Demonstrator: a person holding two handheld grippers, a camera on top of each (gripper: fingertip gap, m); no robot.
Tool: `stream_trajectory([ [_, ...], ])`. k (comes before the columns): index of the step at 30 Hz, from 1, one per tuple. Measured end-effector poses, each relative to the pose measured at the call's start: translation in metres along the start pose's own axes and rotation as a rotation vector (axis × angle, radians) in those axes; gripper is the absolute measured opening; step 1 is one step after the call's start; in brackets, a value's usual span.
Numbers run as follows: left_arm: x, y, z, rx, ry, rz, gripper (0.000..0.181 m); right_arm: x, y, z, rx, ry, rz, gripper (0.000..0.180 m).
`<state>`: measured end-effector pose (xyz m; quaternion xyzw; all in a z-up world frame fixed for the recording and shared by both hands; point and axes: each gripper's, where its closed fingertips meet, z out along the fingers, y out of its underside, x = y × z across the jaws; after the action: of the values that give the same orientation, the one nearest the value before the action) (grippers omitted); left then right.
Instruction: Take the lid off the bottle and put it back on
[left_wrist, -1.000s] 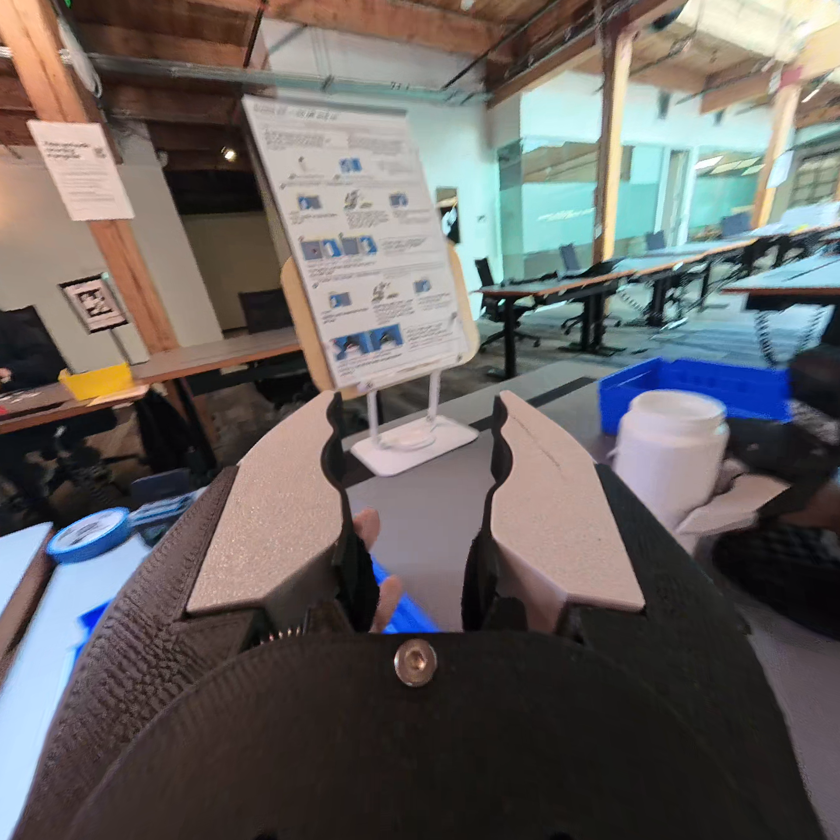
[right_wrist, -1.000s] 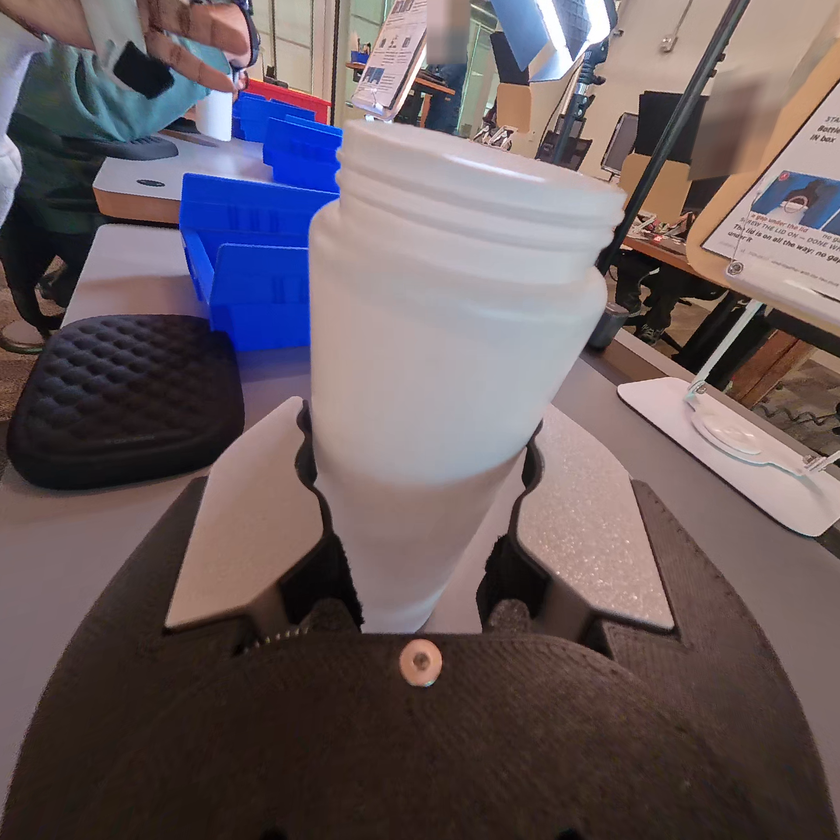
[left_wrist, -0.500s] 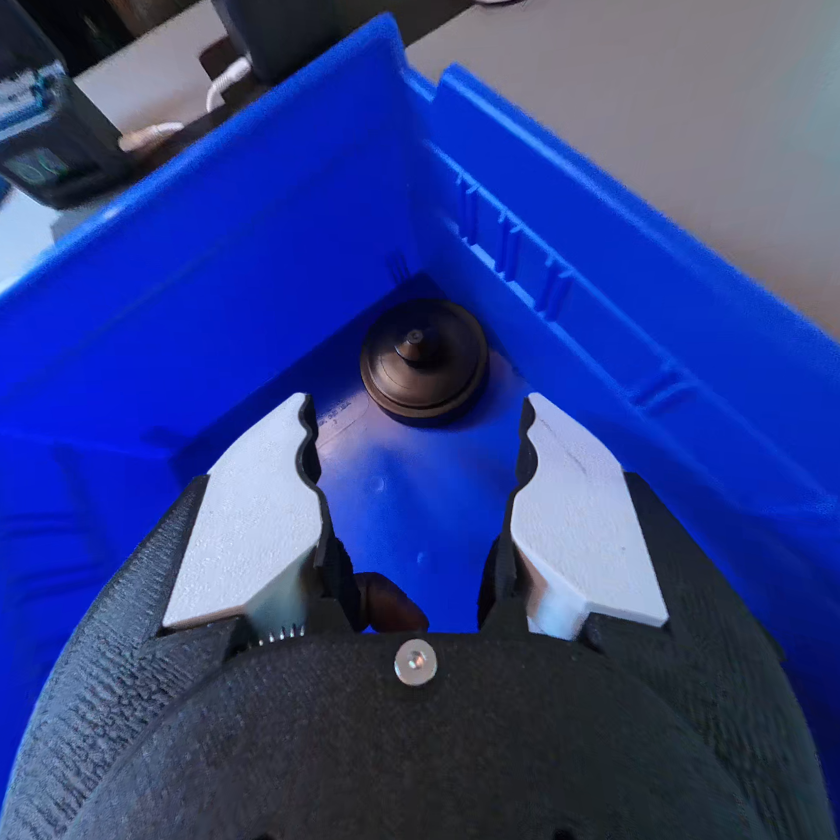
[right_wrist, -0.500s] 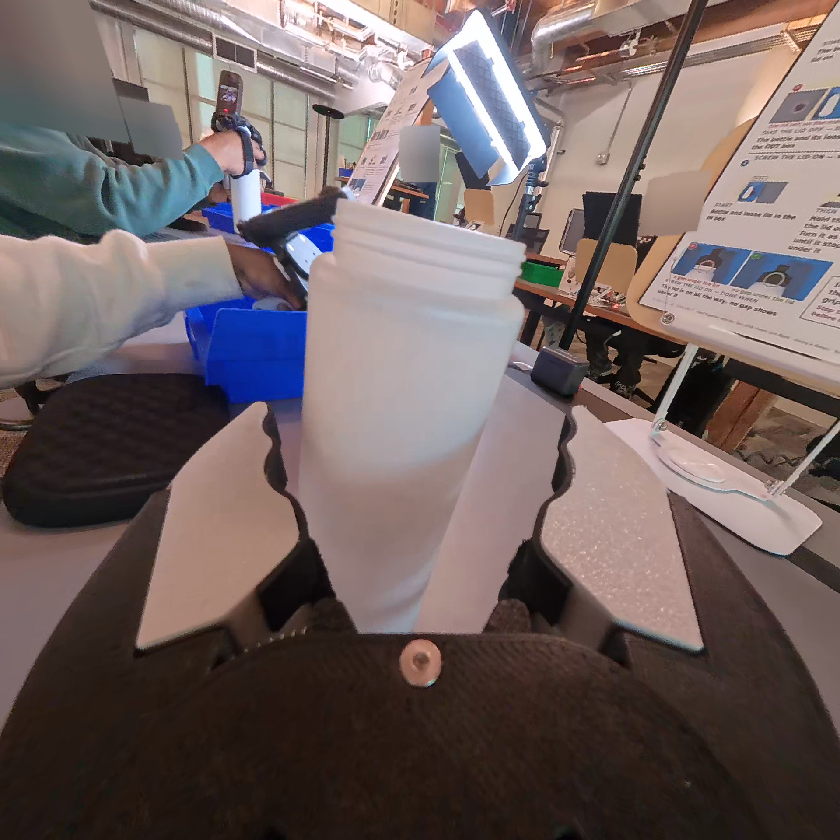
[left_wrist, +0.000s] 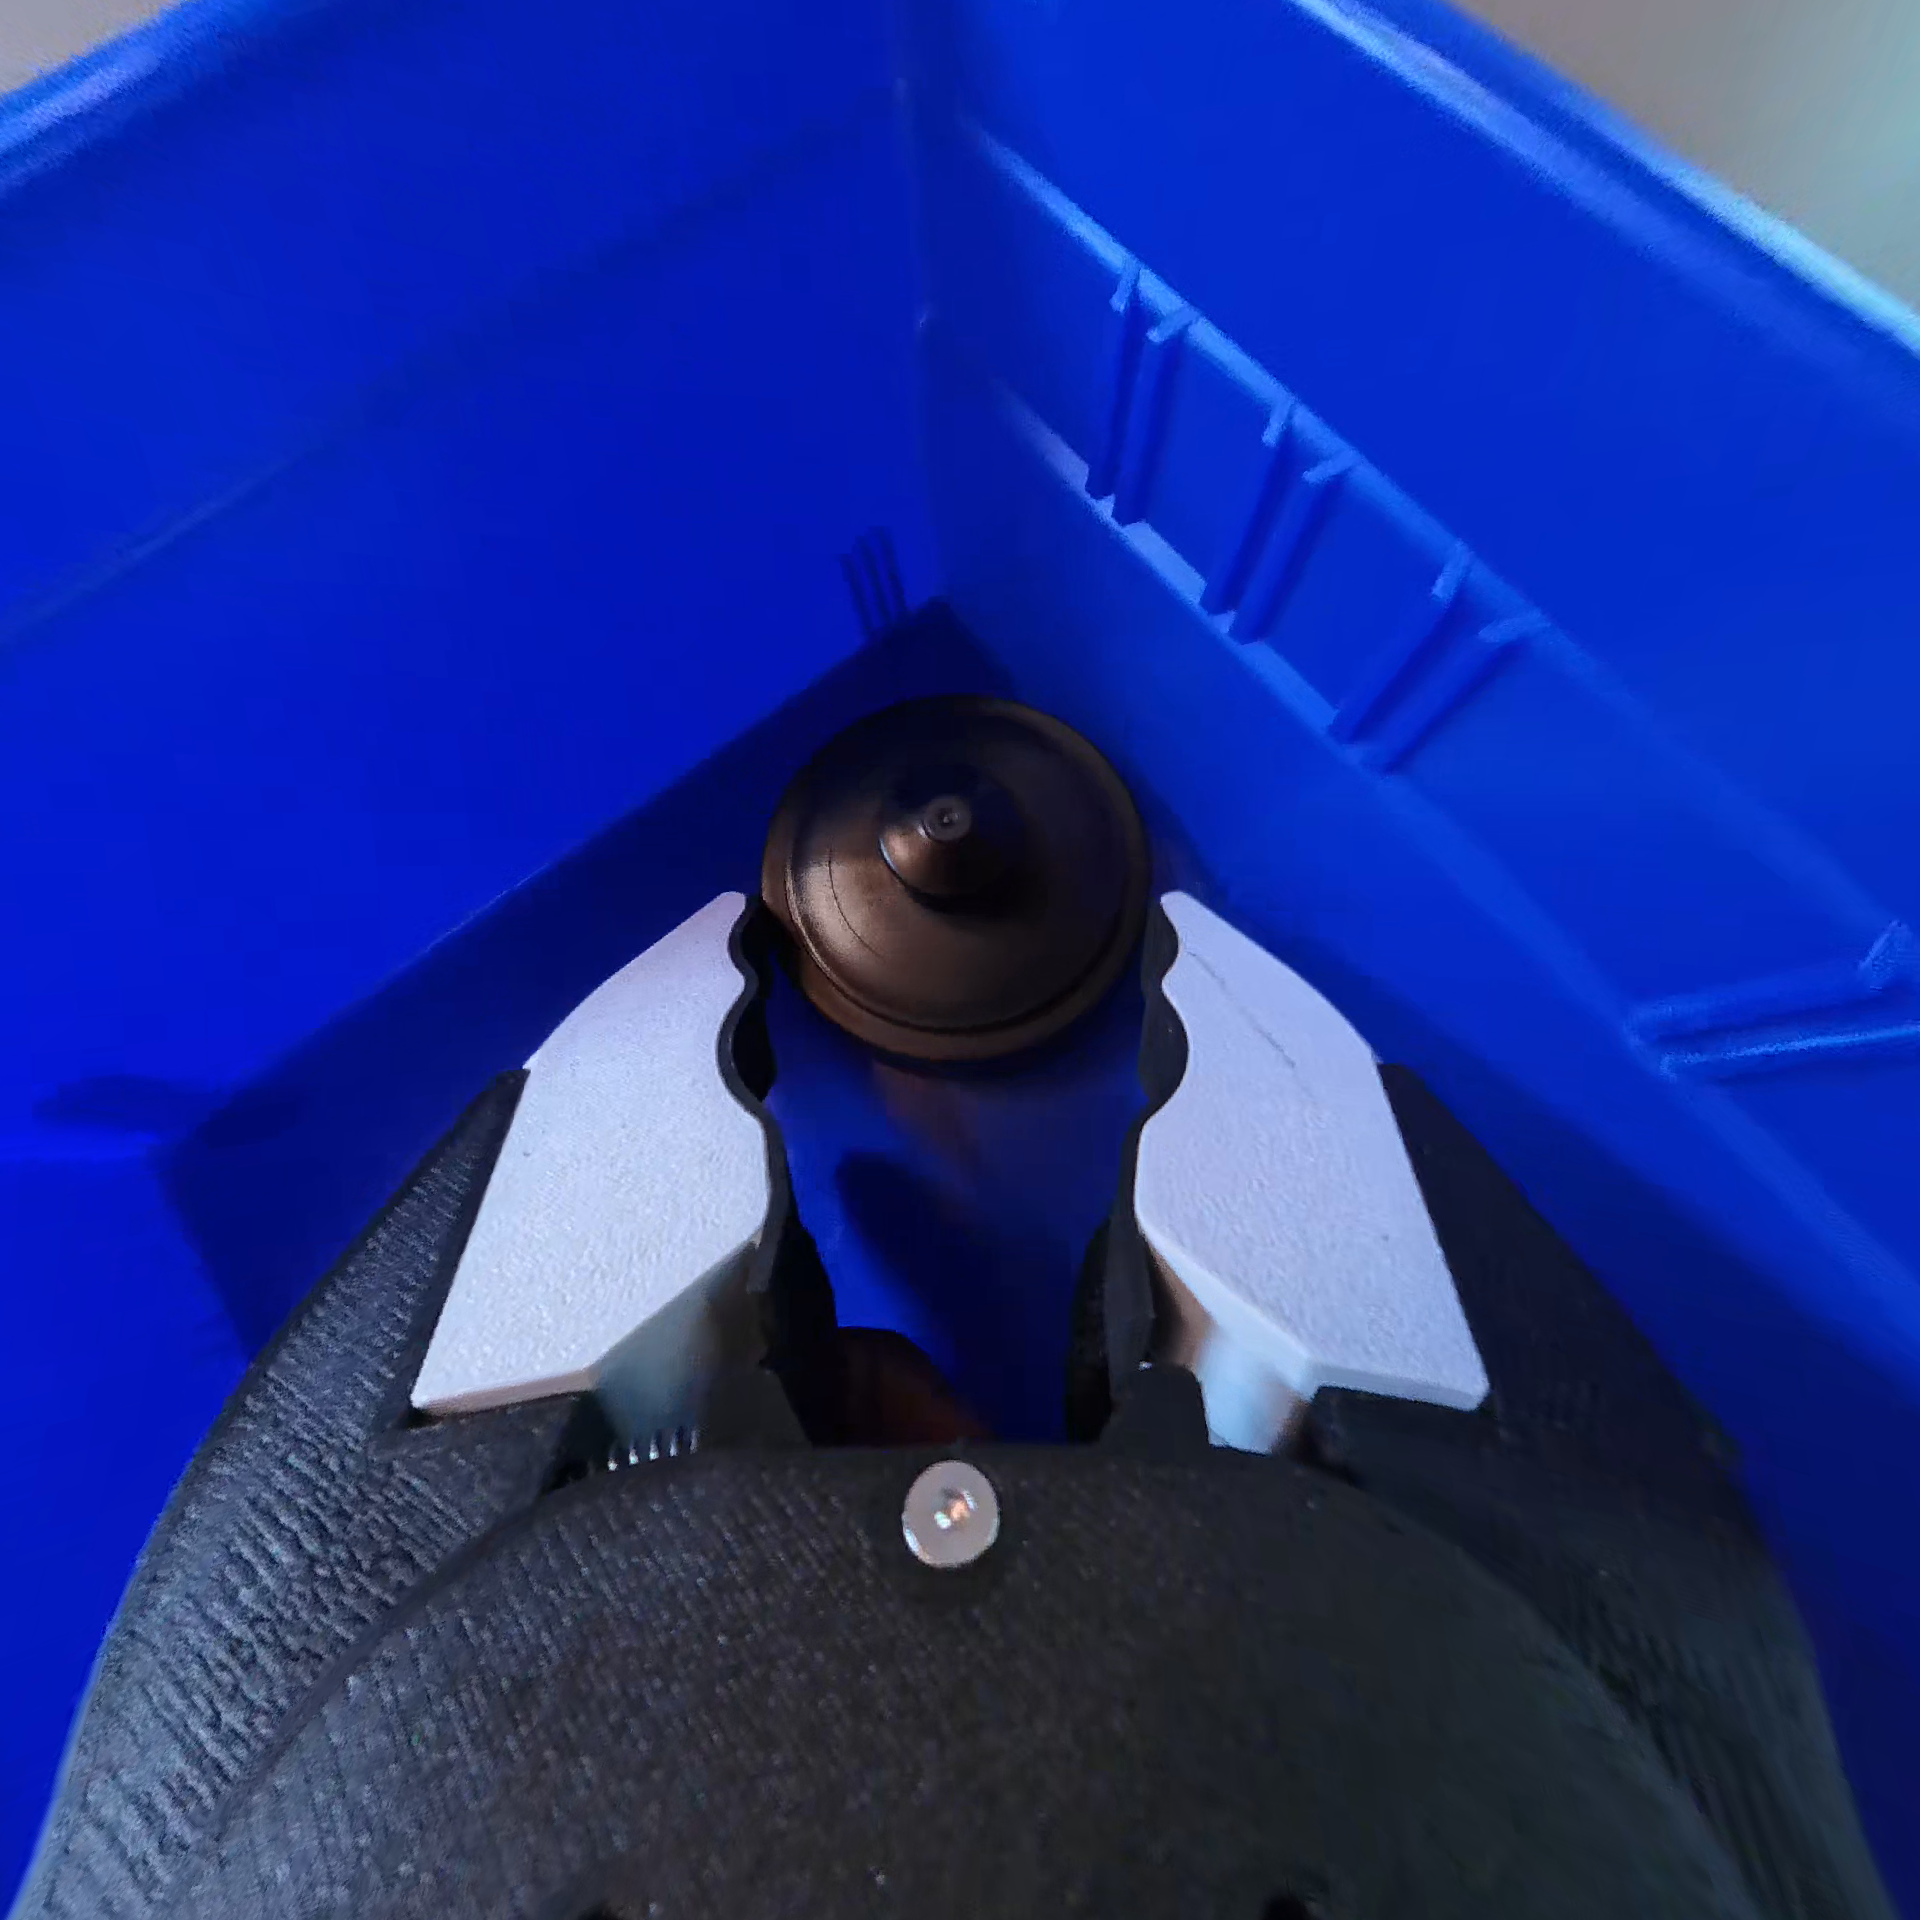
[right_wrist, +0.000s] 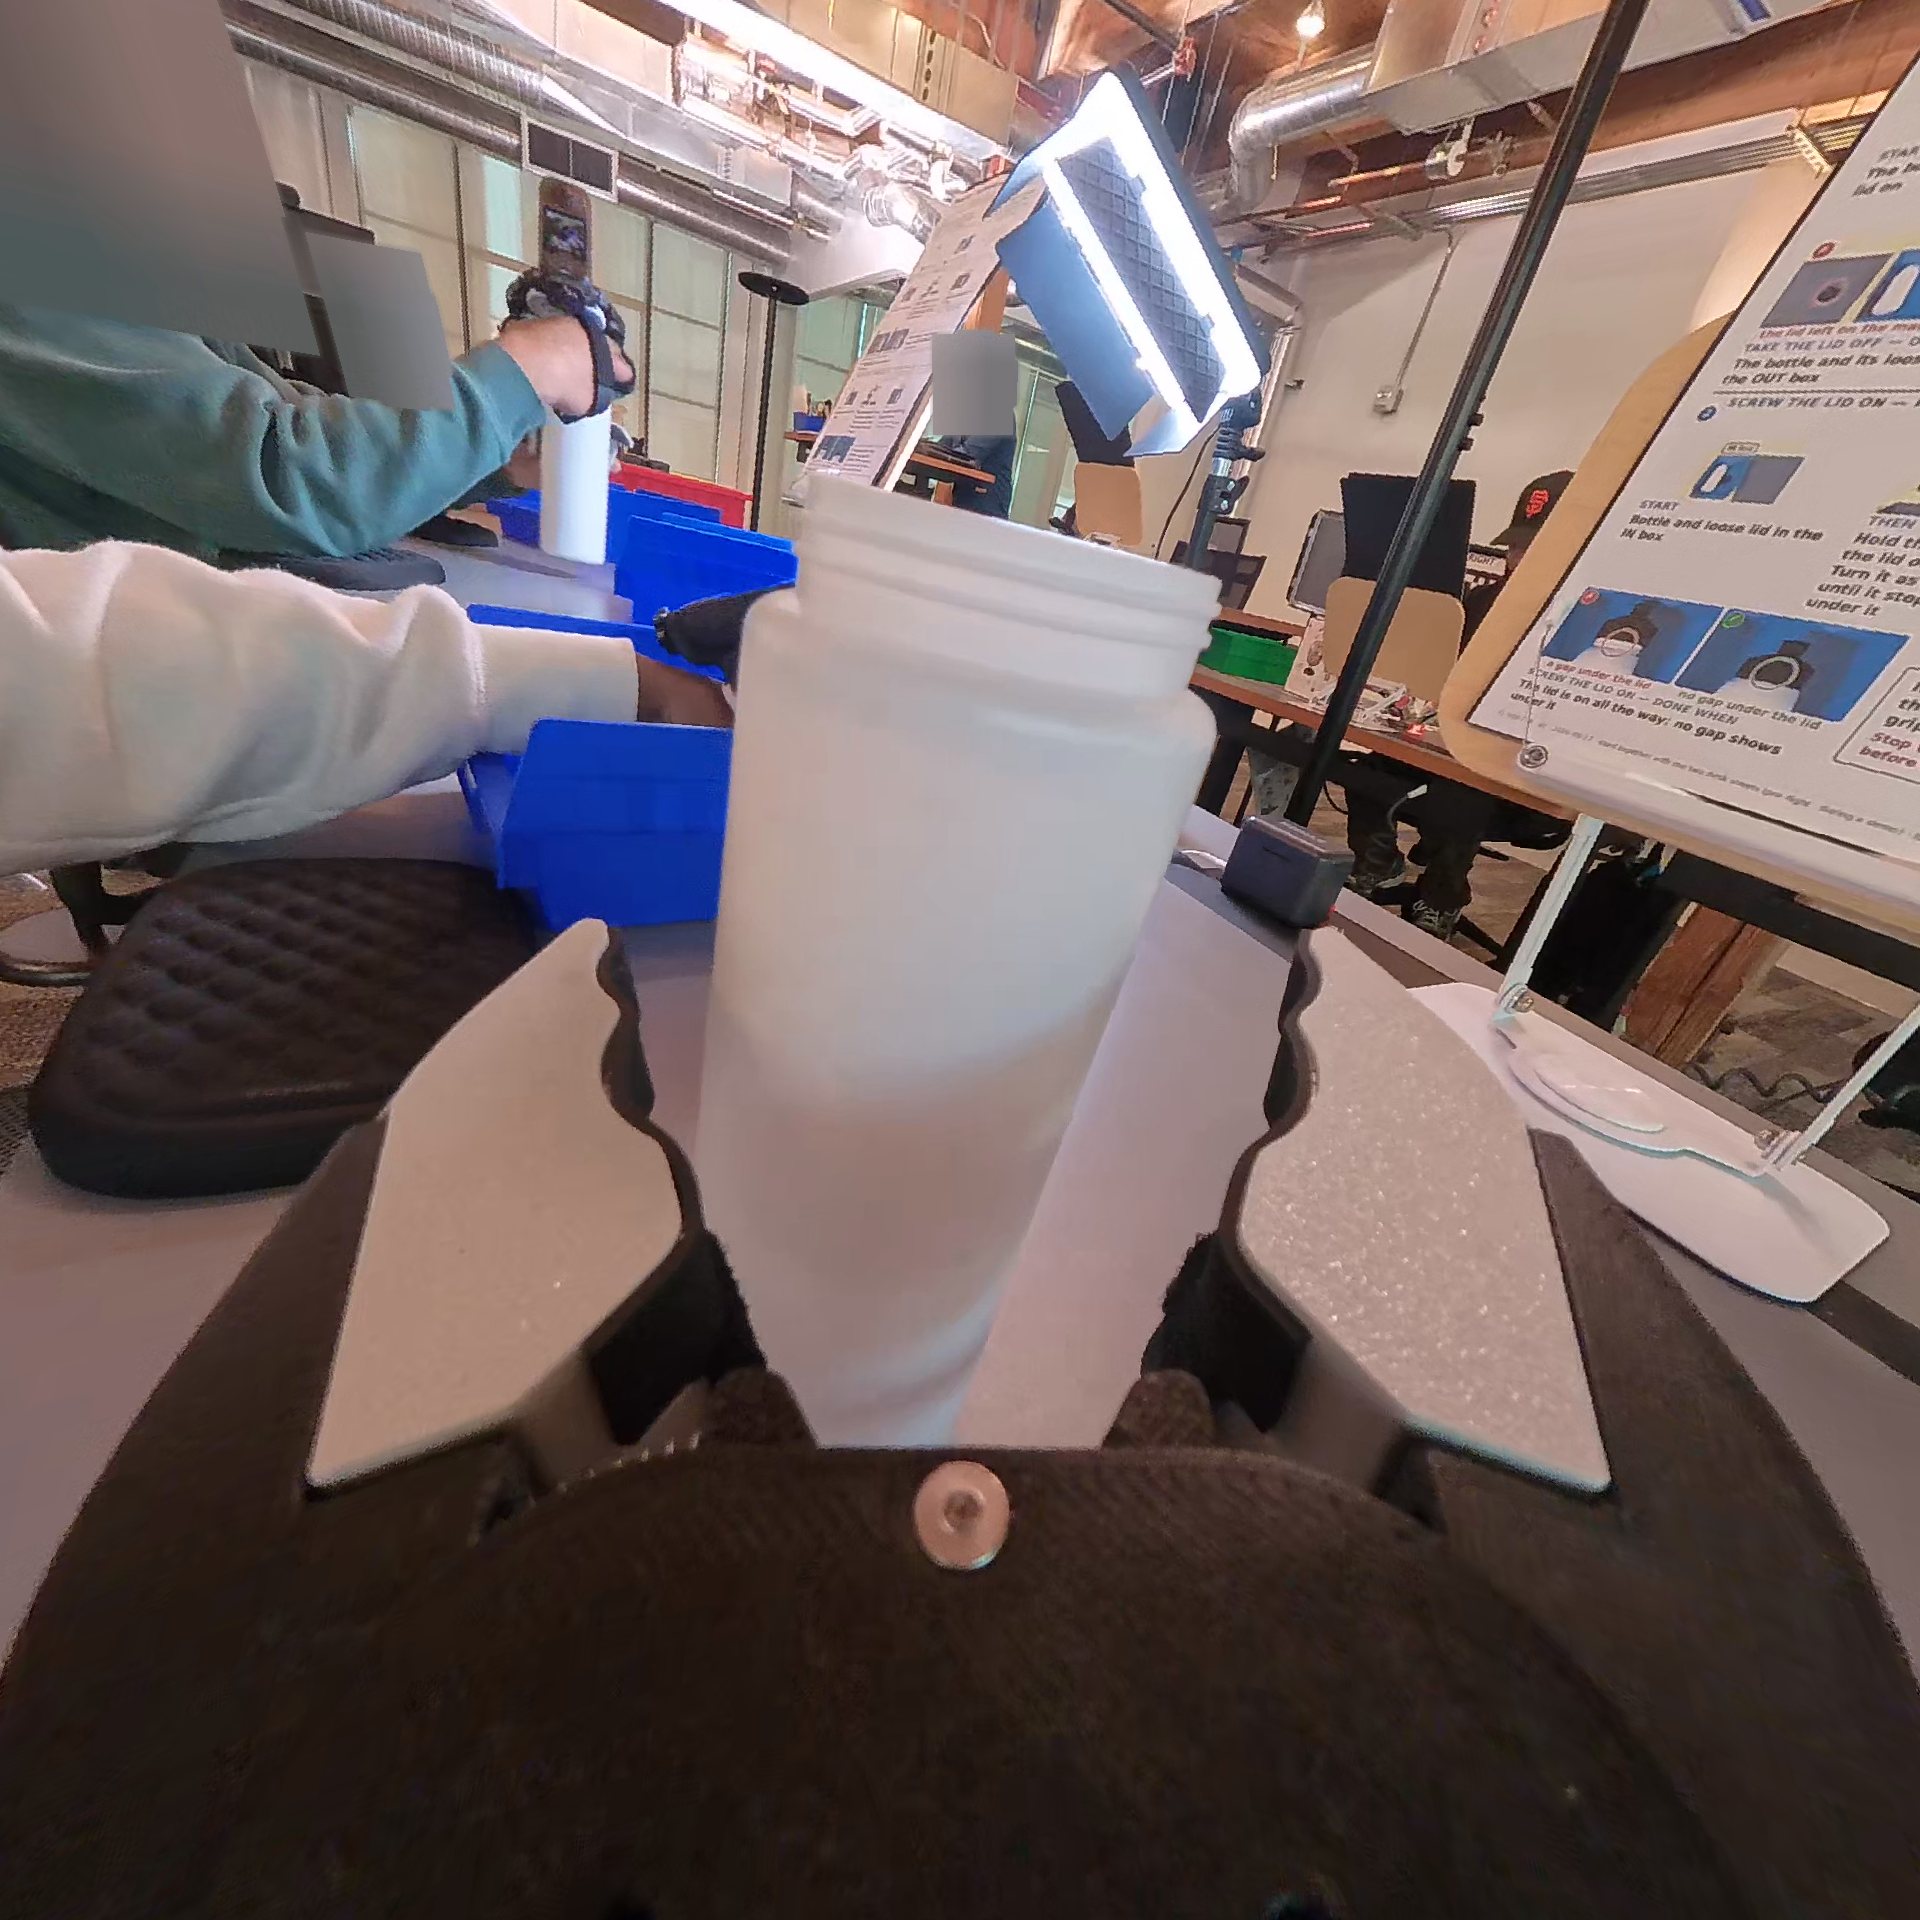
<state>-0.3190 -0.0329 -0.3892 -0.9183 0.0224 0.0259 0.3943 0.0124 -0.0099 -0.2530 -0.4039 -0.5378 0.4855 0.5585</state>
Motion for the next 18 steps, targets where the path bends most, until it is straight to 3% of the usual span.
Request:
stream_trajectory([
  [2, -0.011, -0.002, -0.010, 0.001, -0.101, 0.048, 0.069, 0.001, -0.002, -0.002, 0.008, 0.008, -0.012, 0.117],
  [4, -0.025, -0.020, -0.035, 0.114, -0.269, 0.076, 0.069, 0.004, -0.007, -0.006, 0.029, 0.031, -0.025, 0.115],
  [6, -0.027, -0.048, -0.080, 0.295, -0.465, 0.121, 0.069, 0.009, -0.016, -0.011, 0.074, 0.072, -0.057, 0.108],
  [9, 0.016, -0.084, -0.158, 0.565, -0.658, 0.264, 0.069, 0.013, -0.046, -0.026, 0.198, 0.176, -0.169, 0.095],
  [11, 0.069, -0.100, -0.195, 0.693, -0.678, 0.362, 0.069, 0.006, -0.072, -0.037, 0.290, 0.248, -0.248, 0.084],
  [14, 0.155, -0.111, -0.217, 0.770, -0.610, 0.500, 0.068, -0.029, -0.103, -0.039, 0.349, 0.233, -0.368, 0.066],
  [18, 0.250, -0.115, -0.210, 0.777, -0.454, 0.675, 0.068, -0.084, -0.104, -0.015, 0.203, 0.070, -0.412, 0.052],
])
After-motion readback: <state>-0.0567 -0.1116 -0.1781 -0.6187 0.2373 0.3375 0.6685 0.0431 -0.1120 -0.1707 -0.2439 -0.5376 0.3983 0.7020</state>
